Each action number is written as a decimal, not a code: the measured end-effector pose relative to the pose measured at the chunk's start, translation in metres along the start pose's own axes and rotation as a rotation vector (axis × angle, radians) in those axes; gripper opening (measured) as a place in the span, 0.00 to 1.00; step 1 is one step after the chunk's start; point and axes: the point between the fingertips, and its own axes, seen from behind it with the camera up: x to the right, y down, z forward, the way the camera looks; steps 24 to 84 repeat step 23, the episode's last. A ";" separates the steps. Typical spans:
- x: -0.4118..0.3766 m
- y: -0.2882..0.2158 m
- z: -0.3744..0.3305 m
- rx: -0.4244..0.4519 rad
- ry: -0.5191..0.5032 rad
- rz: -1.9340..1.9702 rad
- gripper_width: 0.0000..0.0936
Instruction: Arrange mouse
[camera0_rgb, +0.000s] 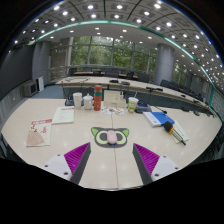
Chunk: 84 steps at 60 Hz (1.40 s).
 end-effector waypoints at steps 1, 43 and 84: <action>-0.001 0.000 -0.005 0.003 0.001 0.001 0.91; -0.019 0.003 -0.052 0.037 -0.013 0.023 0.91; -0.019 0.003 -0.052 0.037 -0.013 0.023 0.91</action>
